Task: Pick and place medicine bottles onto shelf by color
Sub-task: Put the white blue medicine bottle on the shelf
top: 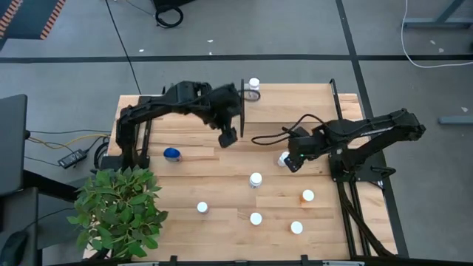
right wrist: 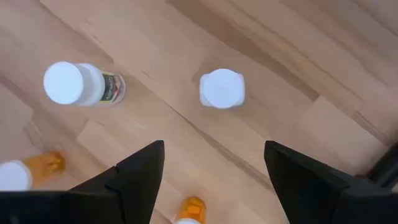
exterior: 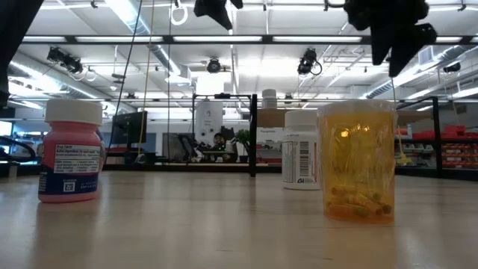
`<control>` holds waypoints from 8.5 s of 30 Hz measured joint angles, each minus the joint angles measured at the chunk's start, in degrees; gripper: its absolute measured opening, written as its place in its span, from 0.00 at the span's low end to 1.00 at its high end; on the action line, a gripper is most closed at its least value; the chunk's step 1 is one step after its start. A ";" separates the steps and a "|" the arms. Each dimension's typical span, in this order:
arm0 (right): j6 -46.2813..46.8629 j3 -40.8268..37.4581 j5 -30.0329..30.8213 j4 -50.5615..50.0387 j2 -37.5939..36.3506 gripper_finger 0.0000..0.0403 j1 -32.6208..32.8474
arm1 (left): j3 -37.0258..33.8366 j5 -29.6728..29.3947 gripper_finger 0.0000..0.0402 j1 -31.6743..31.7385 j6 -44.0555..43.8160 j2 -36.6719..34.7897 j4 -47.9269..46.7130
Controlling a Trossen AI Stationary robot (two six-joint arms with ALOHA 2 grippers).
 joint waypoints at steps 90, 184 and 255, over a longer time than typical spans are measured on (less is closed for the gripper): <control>-3.61 -12.63 -14.13 18.37 11.78 0.65 -15.92 | 0.07 -4.18 0.70 -7.40 4.13 -0.13 4.59; -49.12 -20.85 -6.67 33.78 2.03 0.69 -7.12 | 0.26 -8.60 0.70 -2.00 -1.49 -11.23 1.77; -31.06 15.08 -3.05 16.97 12.57 0.47 -30.89 | 0.24 -8.73 0.70 -1.32 4.64 -9.34 13.50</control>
